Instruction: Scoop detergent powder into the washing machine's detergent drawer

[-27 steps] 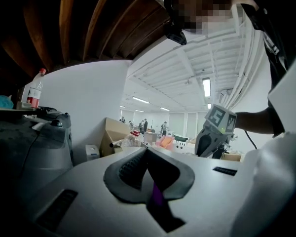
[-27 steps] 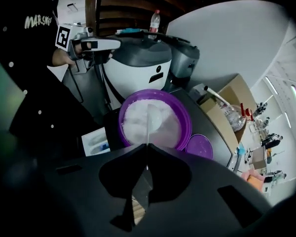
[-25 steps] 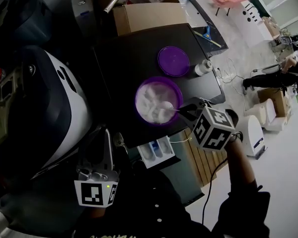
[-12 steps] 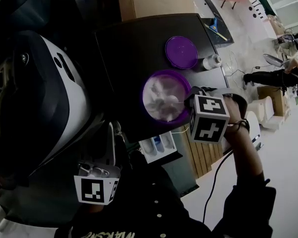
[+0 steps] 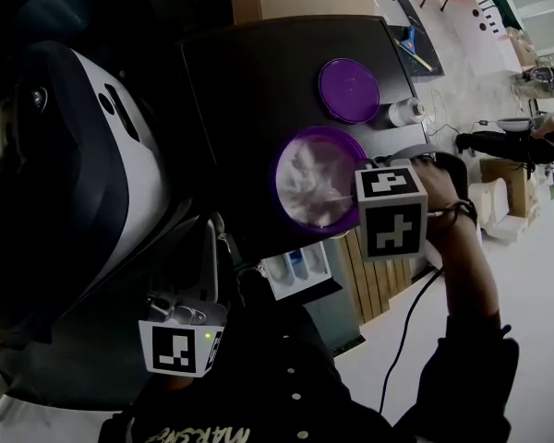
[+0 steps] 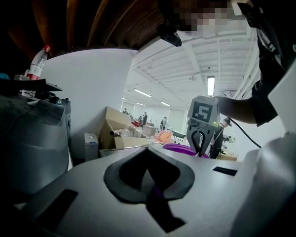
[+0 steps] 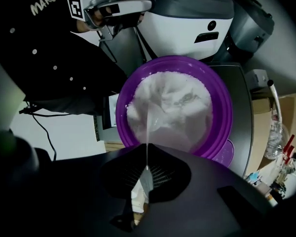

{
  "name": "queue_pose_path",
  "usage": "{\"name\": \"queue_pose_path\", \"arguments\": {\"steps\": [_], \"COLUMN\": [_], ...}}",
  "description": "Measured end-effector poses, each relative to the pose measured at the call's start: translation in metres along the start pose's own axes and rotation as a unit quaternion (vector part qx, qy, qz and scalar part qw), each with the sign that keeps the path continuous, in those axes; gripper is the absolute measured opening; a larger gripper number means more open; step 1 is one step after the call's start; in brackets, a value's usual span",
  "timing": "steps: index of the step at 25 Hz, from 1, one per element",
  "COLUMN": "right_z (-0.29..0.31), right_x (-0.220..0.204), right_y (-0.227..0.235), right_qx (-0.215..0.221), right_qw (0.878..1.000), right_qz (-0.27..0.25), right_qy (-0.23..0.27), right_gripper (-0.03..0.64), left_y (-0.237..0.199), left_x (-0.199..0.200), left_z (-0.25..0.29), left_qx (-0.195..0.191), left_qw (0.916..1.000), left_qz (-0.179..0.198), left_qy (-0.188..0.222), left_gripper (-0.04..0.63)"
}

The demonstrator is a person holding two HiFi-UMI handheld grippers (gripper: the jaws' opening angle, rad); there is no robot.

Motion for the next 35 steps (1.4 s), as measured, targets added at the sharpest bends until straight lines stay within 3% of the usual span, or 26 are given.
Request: {"name": "queue_pose_path", "arguments": {"steps": [4, 10, 17, 23, 28, 32, 35], "right_z": [0.0, 0.0, -0.013, -0.024, -0.03, -0.029, -0.031], "right_x": [-0.001, -0.004, -0.008, -0.003, -0.002, -0.006, -0.006], "right_y": [-0.001, 0.008, 0.01, -0.003, -0.017, -0.028, -0.037], "right_qx": [0.029, 0.04, 0.047, 0.06, 0.076, 0.077, 0.087], "right_qw": [0.999, 0.999, 0.996, 0.985, 0.963, 0.933, 0.904], "right_qz": [-0.018, -0.003, 0.025, 0.059, 0.107, 0.158, 0.205], "right_qy": [-0.002, 0.022, 0.076, 0.152, 0.237, 0.313, 0.366], "right_gripper": [0.032, 0.032, 0.032, 0.032, 0.032, 0.032, 0.033], "left_y": [-0.004, -0.006, -0.003, 0.003, 0.009, 0.017, 0.024], "left_x": [0.001, -0.007, 0.005, 0.016, 0.024, 0.031, 0.035], "left_z": [0.001, 0.002, 0.004, 0.004, 0.002, 0.001, 0.002], "left_qx": [0.005, 0.009, 0.004, 0.0, -0.005, -0.013, -0.019], "left_qw": [1.0, 0.9995, 1.0, 0.9999, 0.9997, 0.9994, 0.999], "left_qz": [-0.004, -0.023, -0.001, 0.009, 0.017, 0.025, 0.033], "left_qy": [0.002, -0.019, 0.0, 0.01, 0.015, 0.02, 0.023], "left_gripper": [0.014, 0.014, 0.014, 0.014, 0.014, 0.014, 0.014]}}
Point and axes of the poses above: the fingertips, and each gripper's own axes: z forward along the fingers, y to its right, x out of its top, the point moved 2 cm from there along -z, backward along the fingers, and after that the axes turned 4 degrees about -x, right-handed, at the moved point
